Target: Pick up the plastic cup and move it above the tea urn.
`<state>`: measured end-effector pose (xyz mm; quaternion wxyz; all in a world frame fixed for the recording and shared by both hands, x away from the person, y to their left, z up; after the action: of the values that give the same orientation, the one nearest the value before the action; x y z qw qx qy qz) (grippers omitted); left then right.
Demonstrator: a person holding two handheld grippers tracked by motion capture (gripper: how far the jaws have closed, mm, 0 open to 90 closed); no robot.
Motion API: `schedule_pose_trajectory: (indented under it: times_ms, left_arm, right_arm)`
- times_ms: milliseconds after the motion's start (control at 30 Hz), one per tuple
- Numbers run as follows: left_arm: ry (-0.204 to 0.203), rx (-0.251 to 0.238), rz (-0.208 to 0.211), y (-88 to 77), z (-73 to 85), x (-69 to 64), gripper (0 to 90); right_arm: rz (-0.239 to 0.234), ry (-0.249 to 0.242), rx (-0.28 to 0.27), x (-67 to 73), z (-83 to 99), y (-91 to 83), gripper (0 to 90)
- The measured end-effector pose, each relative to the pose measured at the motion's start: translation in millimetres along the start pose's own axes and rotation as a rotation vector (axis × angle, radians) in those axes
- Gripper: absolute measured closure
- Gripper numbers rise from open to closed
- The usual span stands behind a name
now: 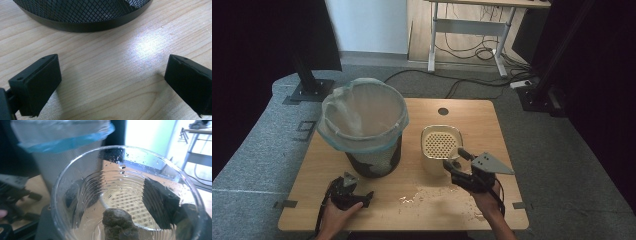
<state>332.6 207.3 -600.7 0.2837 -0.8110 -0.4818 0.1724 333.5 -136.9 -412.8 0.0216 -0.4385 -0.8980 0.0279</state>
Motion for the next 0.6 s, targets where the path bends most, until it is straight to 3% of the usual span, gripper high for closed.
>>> schedule_pose_trajectory:
  times_ms: [233,600]
  left_arm:
    - [-0.002,0.001,0.001,0.2,0.0,-0.1,0.2]
    - [-0.002,0.001,0.001,0.2,-0.1,-0.1,0.1]
  right_arm:
    - [0.058,0.006,-0.005,-31.7,-13.5,9.2,36.9]
    - [0.099,0.017,0.013,-64.5,-23.6,36.3,36.9]
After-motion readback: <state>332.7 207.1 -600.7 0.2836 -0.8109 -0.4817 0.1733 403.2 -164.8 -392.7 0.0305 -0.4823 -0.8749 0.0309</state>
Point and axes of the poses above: each handheld gripper's, and its own axes: y roughly forward along the jaws, z roughly out of its underside, x roughly to its left, the point moved 7 cm from there along y, roughly forward along the jaws, and after that the axes turned 10 degrees about -x, right-handed, at the moved point
